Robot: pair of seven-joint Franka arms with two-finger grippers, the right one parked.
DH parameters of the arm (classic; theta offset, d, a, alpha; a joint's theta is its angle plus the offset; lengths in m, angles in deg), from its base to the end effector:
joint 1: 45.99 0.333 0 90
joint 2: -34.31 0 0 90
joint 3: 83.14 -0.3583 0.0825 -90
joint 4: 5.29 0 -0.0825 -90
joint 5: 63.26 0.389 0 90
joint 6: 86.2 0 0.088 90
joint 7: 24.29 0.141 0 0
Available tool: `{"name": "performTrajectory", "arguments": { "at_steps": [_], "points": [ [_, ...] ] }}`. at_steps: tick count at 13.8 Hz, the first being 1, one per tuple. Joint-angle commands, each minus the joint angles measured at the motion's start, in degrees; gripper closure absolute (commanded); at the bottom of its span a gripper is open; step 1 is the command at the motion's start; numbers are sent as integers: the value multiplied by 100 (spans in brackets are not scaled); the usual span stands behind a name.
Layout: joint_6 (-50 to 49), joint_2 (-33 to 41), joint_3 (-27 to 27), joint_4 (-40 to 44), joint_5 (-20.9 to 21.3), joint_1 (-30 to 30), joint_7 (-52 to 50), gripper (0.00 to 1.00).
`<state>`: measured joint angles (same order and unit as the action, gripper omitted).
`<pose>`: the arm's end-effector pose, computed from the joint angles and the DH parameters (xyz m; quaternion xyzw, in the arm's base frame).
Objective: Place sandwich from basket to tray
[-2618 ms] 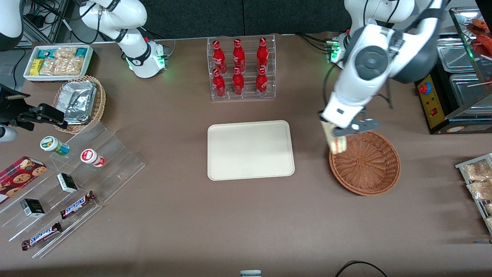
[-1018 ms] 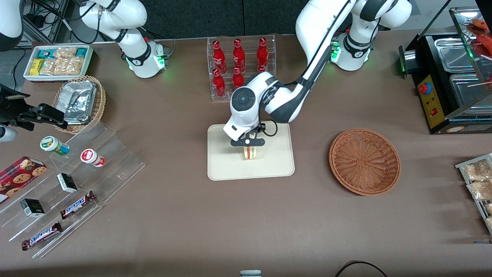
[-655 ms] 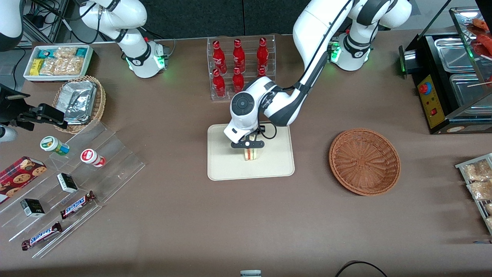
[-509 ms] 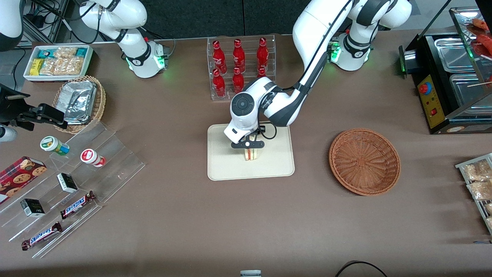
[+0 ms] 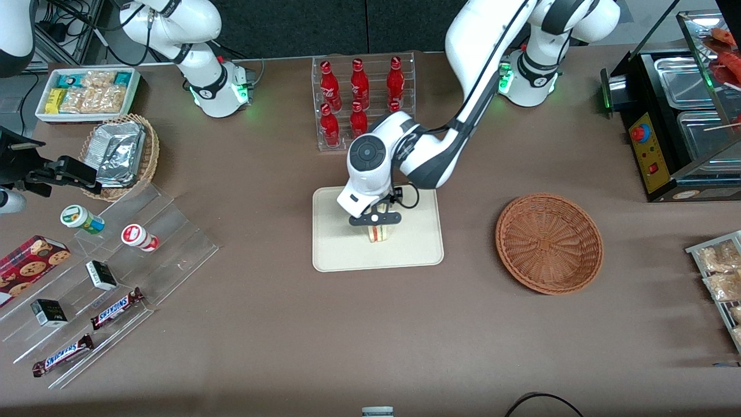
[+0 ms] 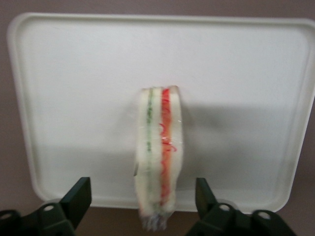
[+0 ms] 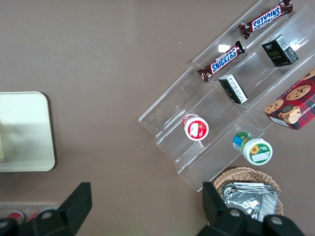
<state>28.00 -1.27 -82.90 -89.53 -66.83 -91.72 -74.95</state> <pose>0.5022 -0.5270 0.3058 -0.9968 -0.0553 0.0542 0.0173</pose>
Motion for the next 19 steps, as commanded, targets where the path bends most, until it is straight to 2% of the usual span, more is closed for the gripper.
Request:
{"name": "performTrajectory", "arguments": {
  "at_steps": [1, 7, 11, 19],
  "points": [
    [-862, 918, -339, -127, -3, -32, -224, 0],
    [-2234, 2141, -1244, -145, 15, -32, -15, 0],
    [-2850, 2599, -1955, -136, 15, -32, 899, 0],
    [-3702, 3091, -3388, -66, 15, 29, 3420, 0]
  ]
}}
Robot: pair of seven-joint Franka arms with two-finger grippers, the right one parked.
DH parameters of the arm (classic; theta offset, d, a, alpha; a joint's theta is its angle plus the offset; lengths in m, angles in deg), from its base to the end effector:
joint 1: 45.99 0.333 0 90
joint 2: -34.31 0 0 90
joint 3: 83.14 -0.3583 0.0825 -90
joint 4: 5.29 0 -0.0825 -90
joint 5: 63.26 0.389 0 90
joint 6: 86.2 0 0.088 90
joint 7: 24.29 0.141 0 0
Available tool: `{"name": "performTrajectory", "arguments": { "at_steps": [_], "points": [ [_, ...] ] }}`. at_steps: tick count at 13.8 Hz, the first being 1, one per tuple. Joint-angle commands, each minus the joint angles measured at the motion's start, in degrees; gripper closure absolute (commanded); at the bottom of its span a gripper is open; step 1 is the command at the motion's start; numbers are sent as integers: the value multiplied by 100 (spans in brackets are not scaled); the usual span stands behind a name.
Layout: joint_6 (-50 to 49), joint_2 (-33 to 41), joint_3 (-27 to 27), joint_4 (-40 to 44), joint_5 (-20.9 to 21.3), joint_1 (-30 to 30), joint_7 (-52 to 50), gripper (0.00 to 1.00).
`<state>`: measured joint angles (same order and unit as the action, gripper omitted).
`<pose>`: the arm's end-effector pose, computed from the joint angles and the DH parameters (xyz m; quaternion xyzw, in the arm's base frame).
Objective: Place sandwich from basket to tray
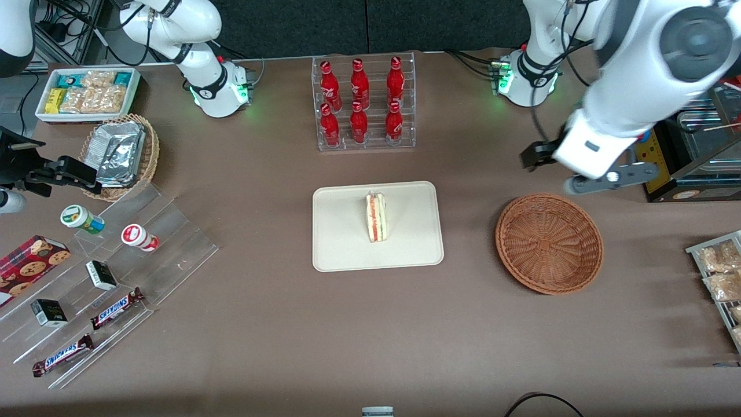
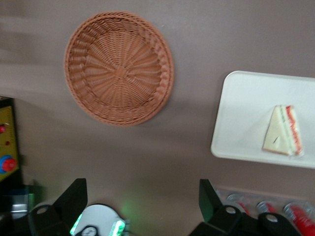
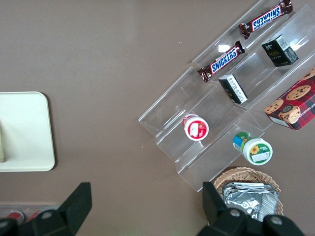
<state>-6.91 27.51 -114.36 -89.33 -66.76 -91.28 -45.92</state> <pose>0.5439 -0.1654 0.6089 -0.9937 -0.0640 0.0876 0.0285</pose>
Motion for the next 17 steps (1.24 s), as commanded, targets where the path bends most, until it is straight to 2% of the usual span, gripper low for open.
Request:
{"name": "performTrajectory", "arguments": {
  "at_steps": [1, 4, 5, 9, 12, 13, 17],
  "points": [
    [-291, 318, -227, -95, 16, 203, 815, 0],
    [-494, 556, -26, -139, 69, 862, 1607, 0],
    [-494, 618, 332, -148, 86, 1256, 1723, 0],
    [-546, 723, 2353, -157, 218, 3224, 1715, 0],
    [-556, 706, 3488, -148, 323, 4385, 1724, 0],
    [-556, 680, 3717, -105, 568, 4519, 1741, 0],
    [-529, 601, 3720, -87, 544, 4529, 1706, 0]
  ]
}}
